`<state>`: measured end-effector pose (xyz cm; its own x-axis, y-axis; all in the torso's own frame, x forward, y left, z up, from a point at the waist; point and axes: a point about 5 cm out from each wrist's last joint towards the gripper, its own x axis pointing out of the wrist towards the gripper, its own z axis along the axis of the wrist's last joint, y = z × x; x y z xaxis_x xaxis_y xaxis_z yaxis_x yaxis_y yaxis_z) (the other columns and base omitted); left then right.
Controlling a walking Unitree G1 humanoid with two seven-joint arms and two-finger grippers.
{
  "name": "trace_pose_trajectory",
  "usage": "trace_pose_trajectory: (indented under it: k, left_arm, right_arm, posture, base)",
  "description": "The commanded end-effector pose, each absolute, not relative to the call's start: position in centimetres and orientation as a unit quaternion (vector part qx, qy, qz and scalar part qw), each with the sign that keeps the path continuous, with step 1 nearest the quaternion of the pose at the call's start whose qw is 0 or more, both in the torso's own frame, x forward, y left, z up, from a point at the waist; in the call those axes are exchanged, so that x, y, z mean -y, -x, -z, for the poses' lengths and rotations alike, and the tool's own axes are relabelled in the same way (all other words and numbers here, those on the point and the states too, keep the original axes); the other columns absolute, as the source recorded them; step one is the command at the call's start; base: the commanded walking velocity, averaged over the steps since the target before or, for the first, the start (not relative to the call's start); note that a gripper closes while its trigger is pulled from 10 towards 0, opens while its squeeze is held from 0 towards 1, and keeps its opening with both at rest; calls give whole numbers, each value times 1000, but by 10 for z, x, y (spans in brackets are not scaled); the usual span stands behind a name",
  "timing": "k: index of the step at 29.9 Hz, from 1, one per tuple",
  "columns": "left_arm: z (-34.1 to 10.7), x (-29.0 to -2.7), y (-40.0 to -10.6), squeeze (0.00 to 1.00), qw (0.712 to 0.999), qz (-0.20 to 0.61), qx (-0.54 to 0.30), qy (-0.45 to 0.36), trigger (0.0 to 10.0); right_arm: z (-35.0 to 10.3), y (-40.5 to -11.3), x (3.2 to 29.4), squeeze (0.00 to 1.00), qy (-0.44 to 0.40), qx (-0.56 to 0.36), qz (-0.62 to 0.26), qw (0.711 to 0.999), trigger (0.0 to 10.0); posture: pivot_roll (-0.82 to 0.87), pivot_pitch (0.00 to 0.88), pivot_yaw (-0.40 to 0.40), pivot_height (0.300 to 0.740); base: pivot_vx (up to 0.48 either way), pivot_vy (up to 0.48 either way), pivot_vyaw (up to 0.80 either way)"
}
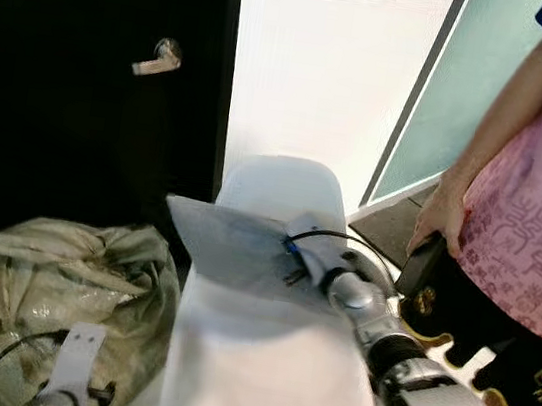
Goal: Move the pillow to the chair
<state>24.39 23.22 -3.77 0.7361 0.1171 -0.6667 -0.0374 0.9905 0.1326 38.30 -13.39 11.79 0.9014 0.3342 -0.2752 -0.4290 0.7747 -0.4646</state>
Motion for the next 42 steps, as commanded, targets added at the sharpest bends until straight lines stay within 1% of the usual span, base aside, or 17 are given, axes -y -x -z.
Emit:
trace_pose_trajectory:
  k: [1,7,9,11,18,28,31,34,38,42]
  left_arm:
    - [50,-230,-228,0,919,-45,-389,-46,10000]
    - [50,-229,-228,0,918,-44,-391,-43,10000]
    - [50,-229,-228,0,918,-43,-392,-43,10000]
    - [50,-230,-228,0,918,-44,-392,-44,10000]
    - [51,-230,-227,0,917,-44,-394,-46,10000]
    - [52,-230,-225,0,916,-44,-396,-47,10000]
    - [52,-230,-225,0,916,-44,-396,-47,10000]
    - [52,-230,-225,0,916,-44,-396,-47,10000]
    - [52,-231,-225,0,916,-45,-397,-48,10000]
    - [52,-232,-224,0,915,-45,-397,-49,10000]
  right_arm:
    - [-130,-388,129,0,259,-60,-199,943,10000]
    - [-126,-386,128,0,268,-66,-208,938,10000]
    - [-121,-383,124,0,289,-73,-223,928,10000]
    - [-118,-382,123,0,290,-77,-226,927,10000]
    - [-117,-383,120,0,256,-93,-223,936,10000]
    - [-113,-382,121,0,265,-118,-218,932,10000]
    - [-109,-381,123,0,247,-140,-213,935,10000]
    - [-109,-381,123,0,247,-140,-213,935,10000]
    - [-104,-380,128,0,235,-162,-206,936,10000]
    - [-100,-378,129,0,199,-181,-200,942,10000]
  posture:
    - [-92,57,-50,740]
    - [-91,56,-50,740]
    - [-91,54,-50,740]
    - [-89,51,-51,740]
    - [-87,48,-50,740]
    - [-83,53,-48,710]
    - [-83,57,-46,695]
    - [-83,57,-46,695]
    - [-82,64,-44,680]
    - [-81,71,-41,660]
  base:
    - [0,-300,0]
    - [0,0,0]
    - [0,0,0]
    - [0,0,0]
    - [0,0,0]
    - [0,0,0]
    - [0,0,0]
    - [0,0,0]
    - [0,0,0]
    - [0,0,0]
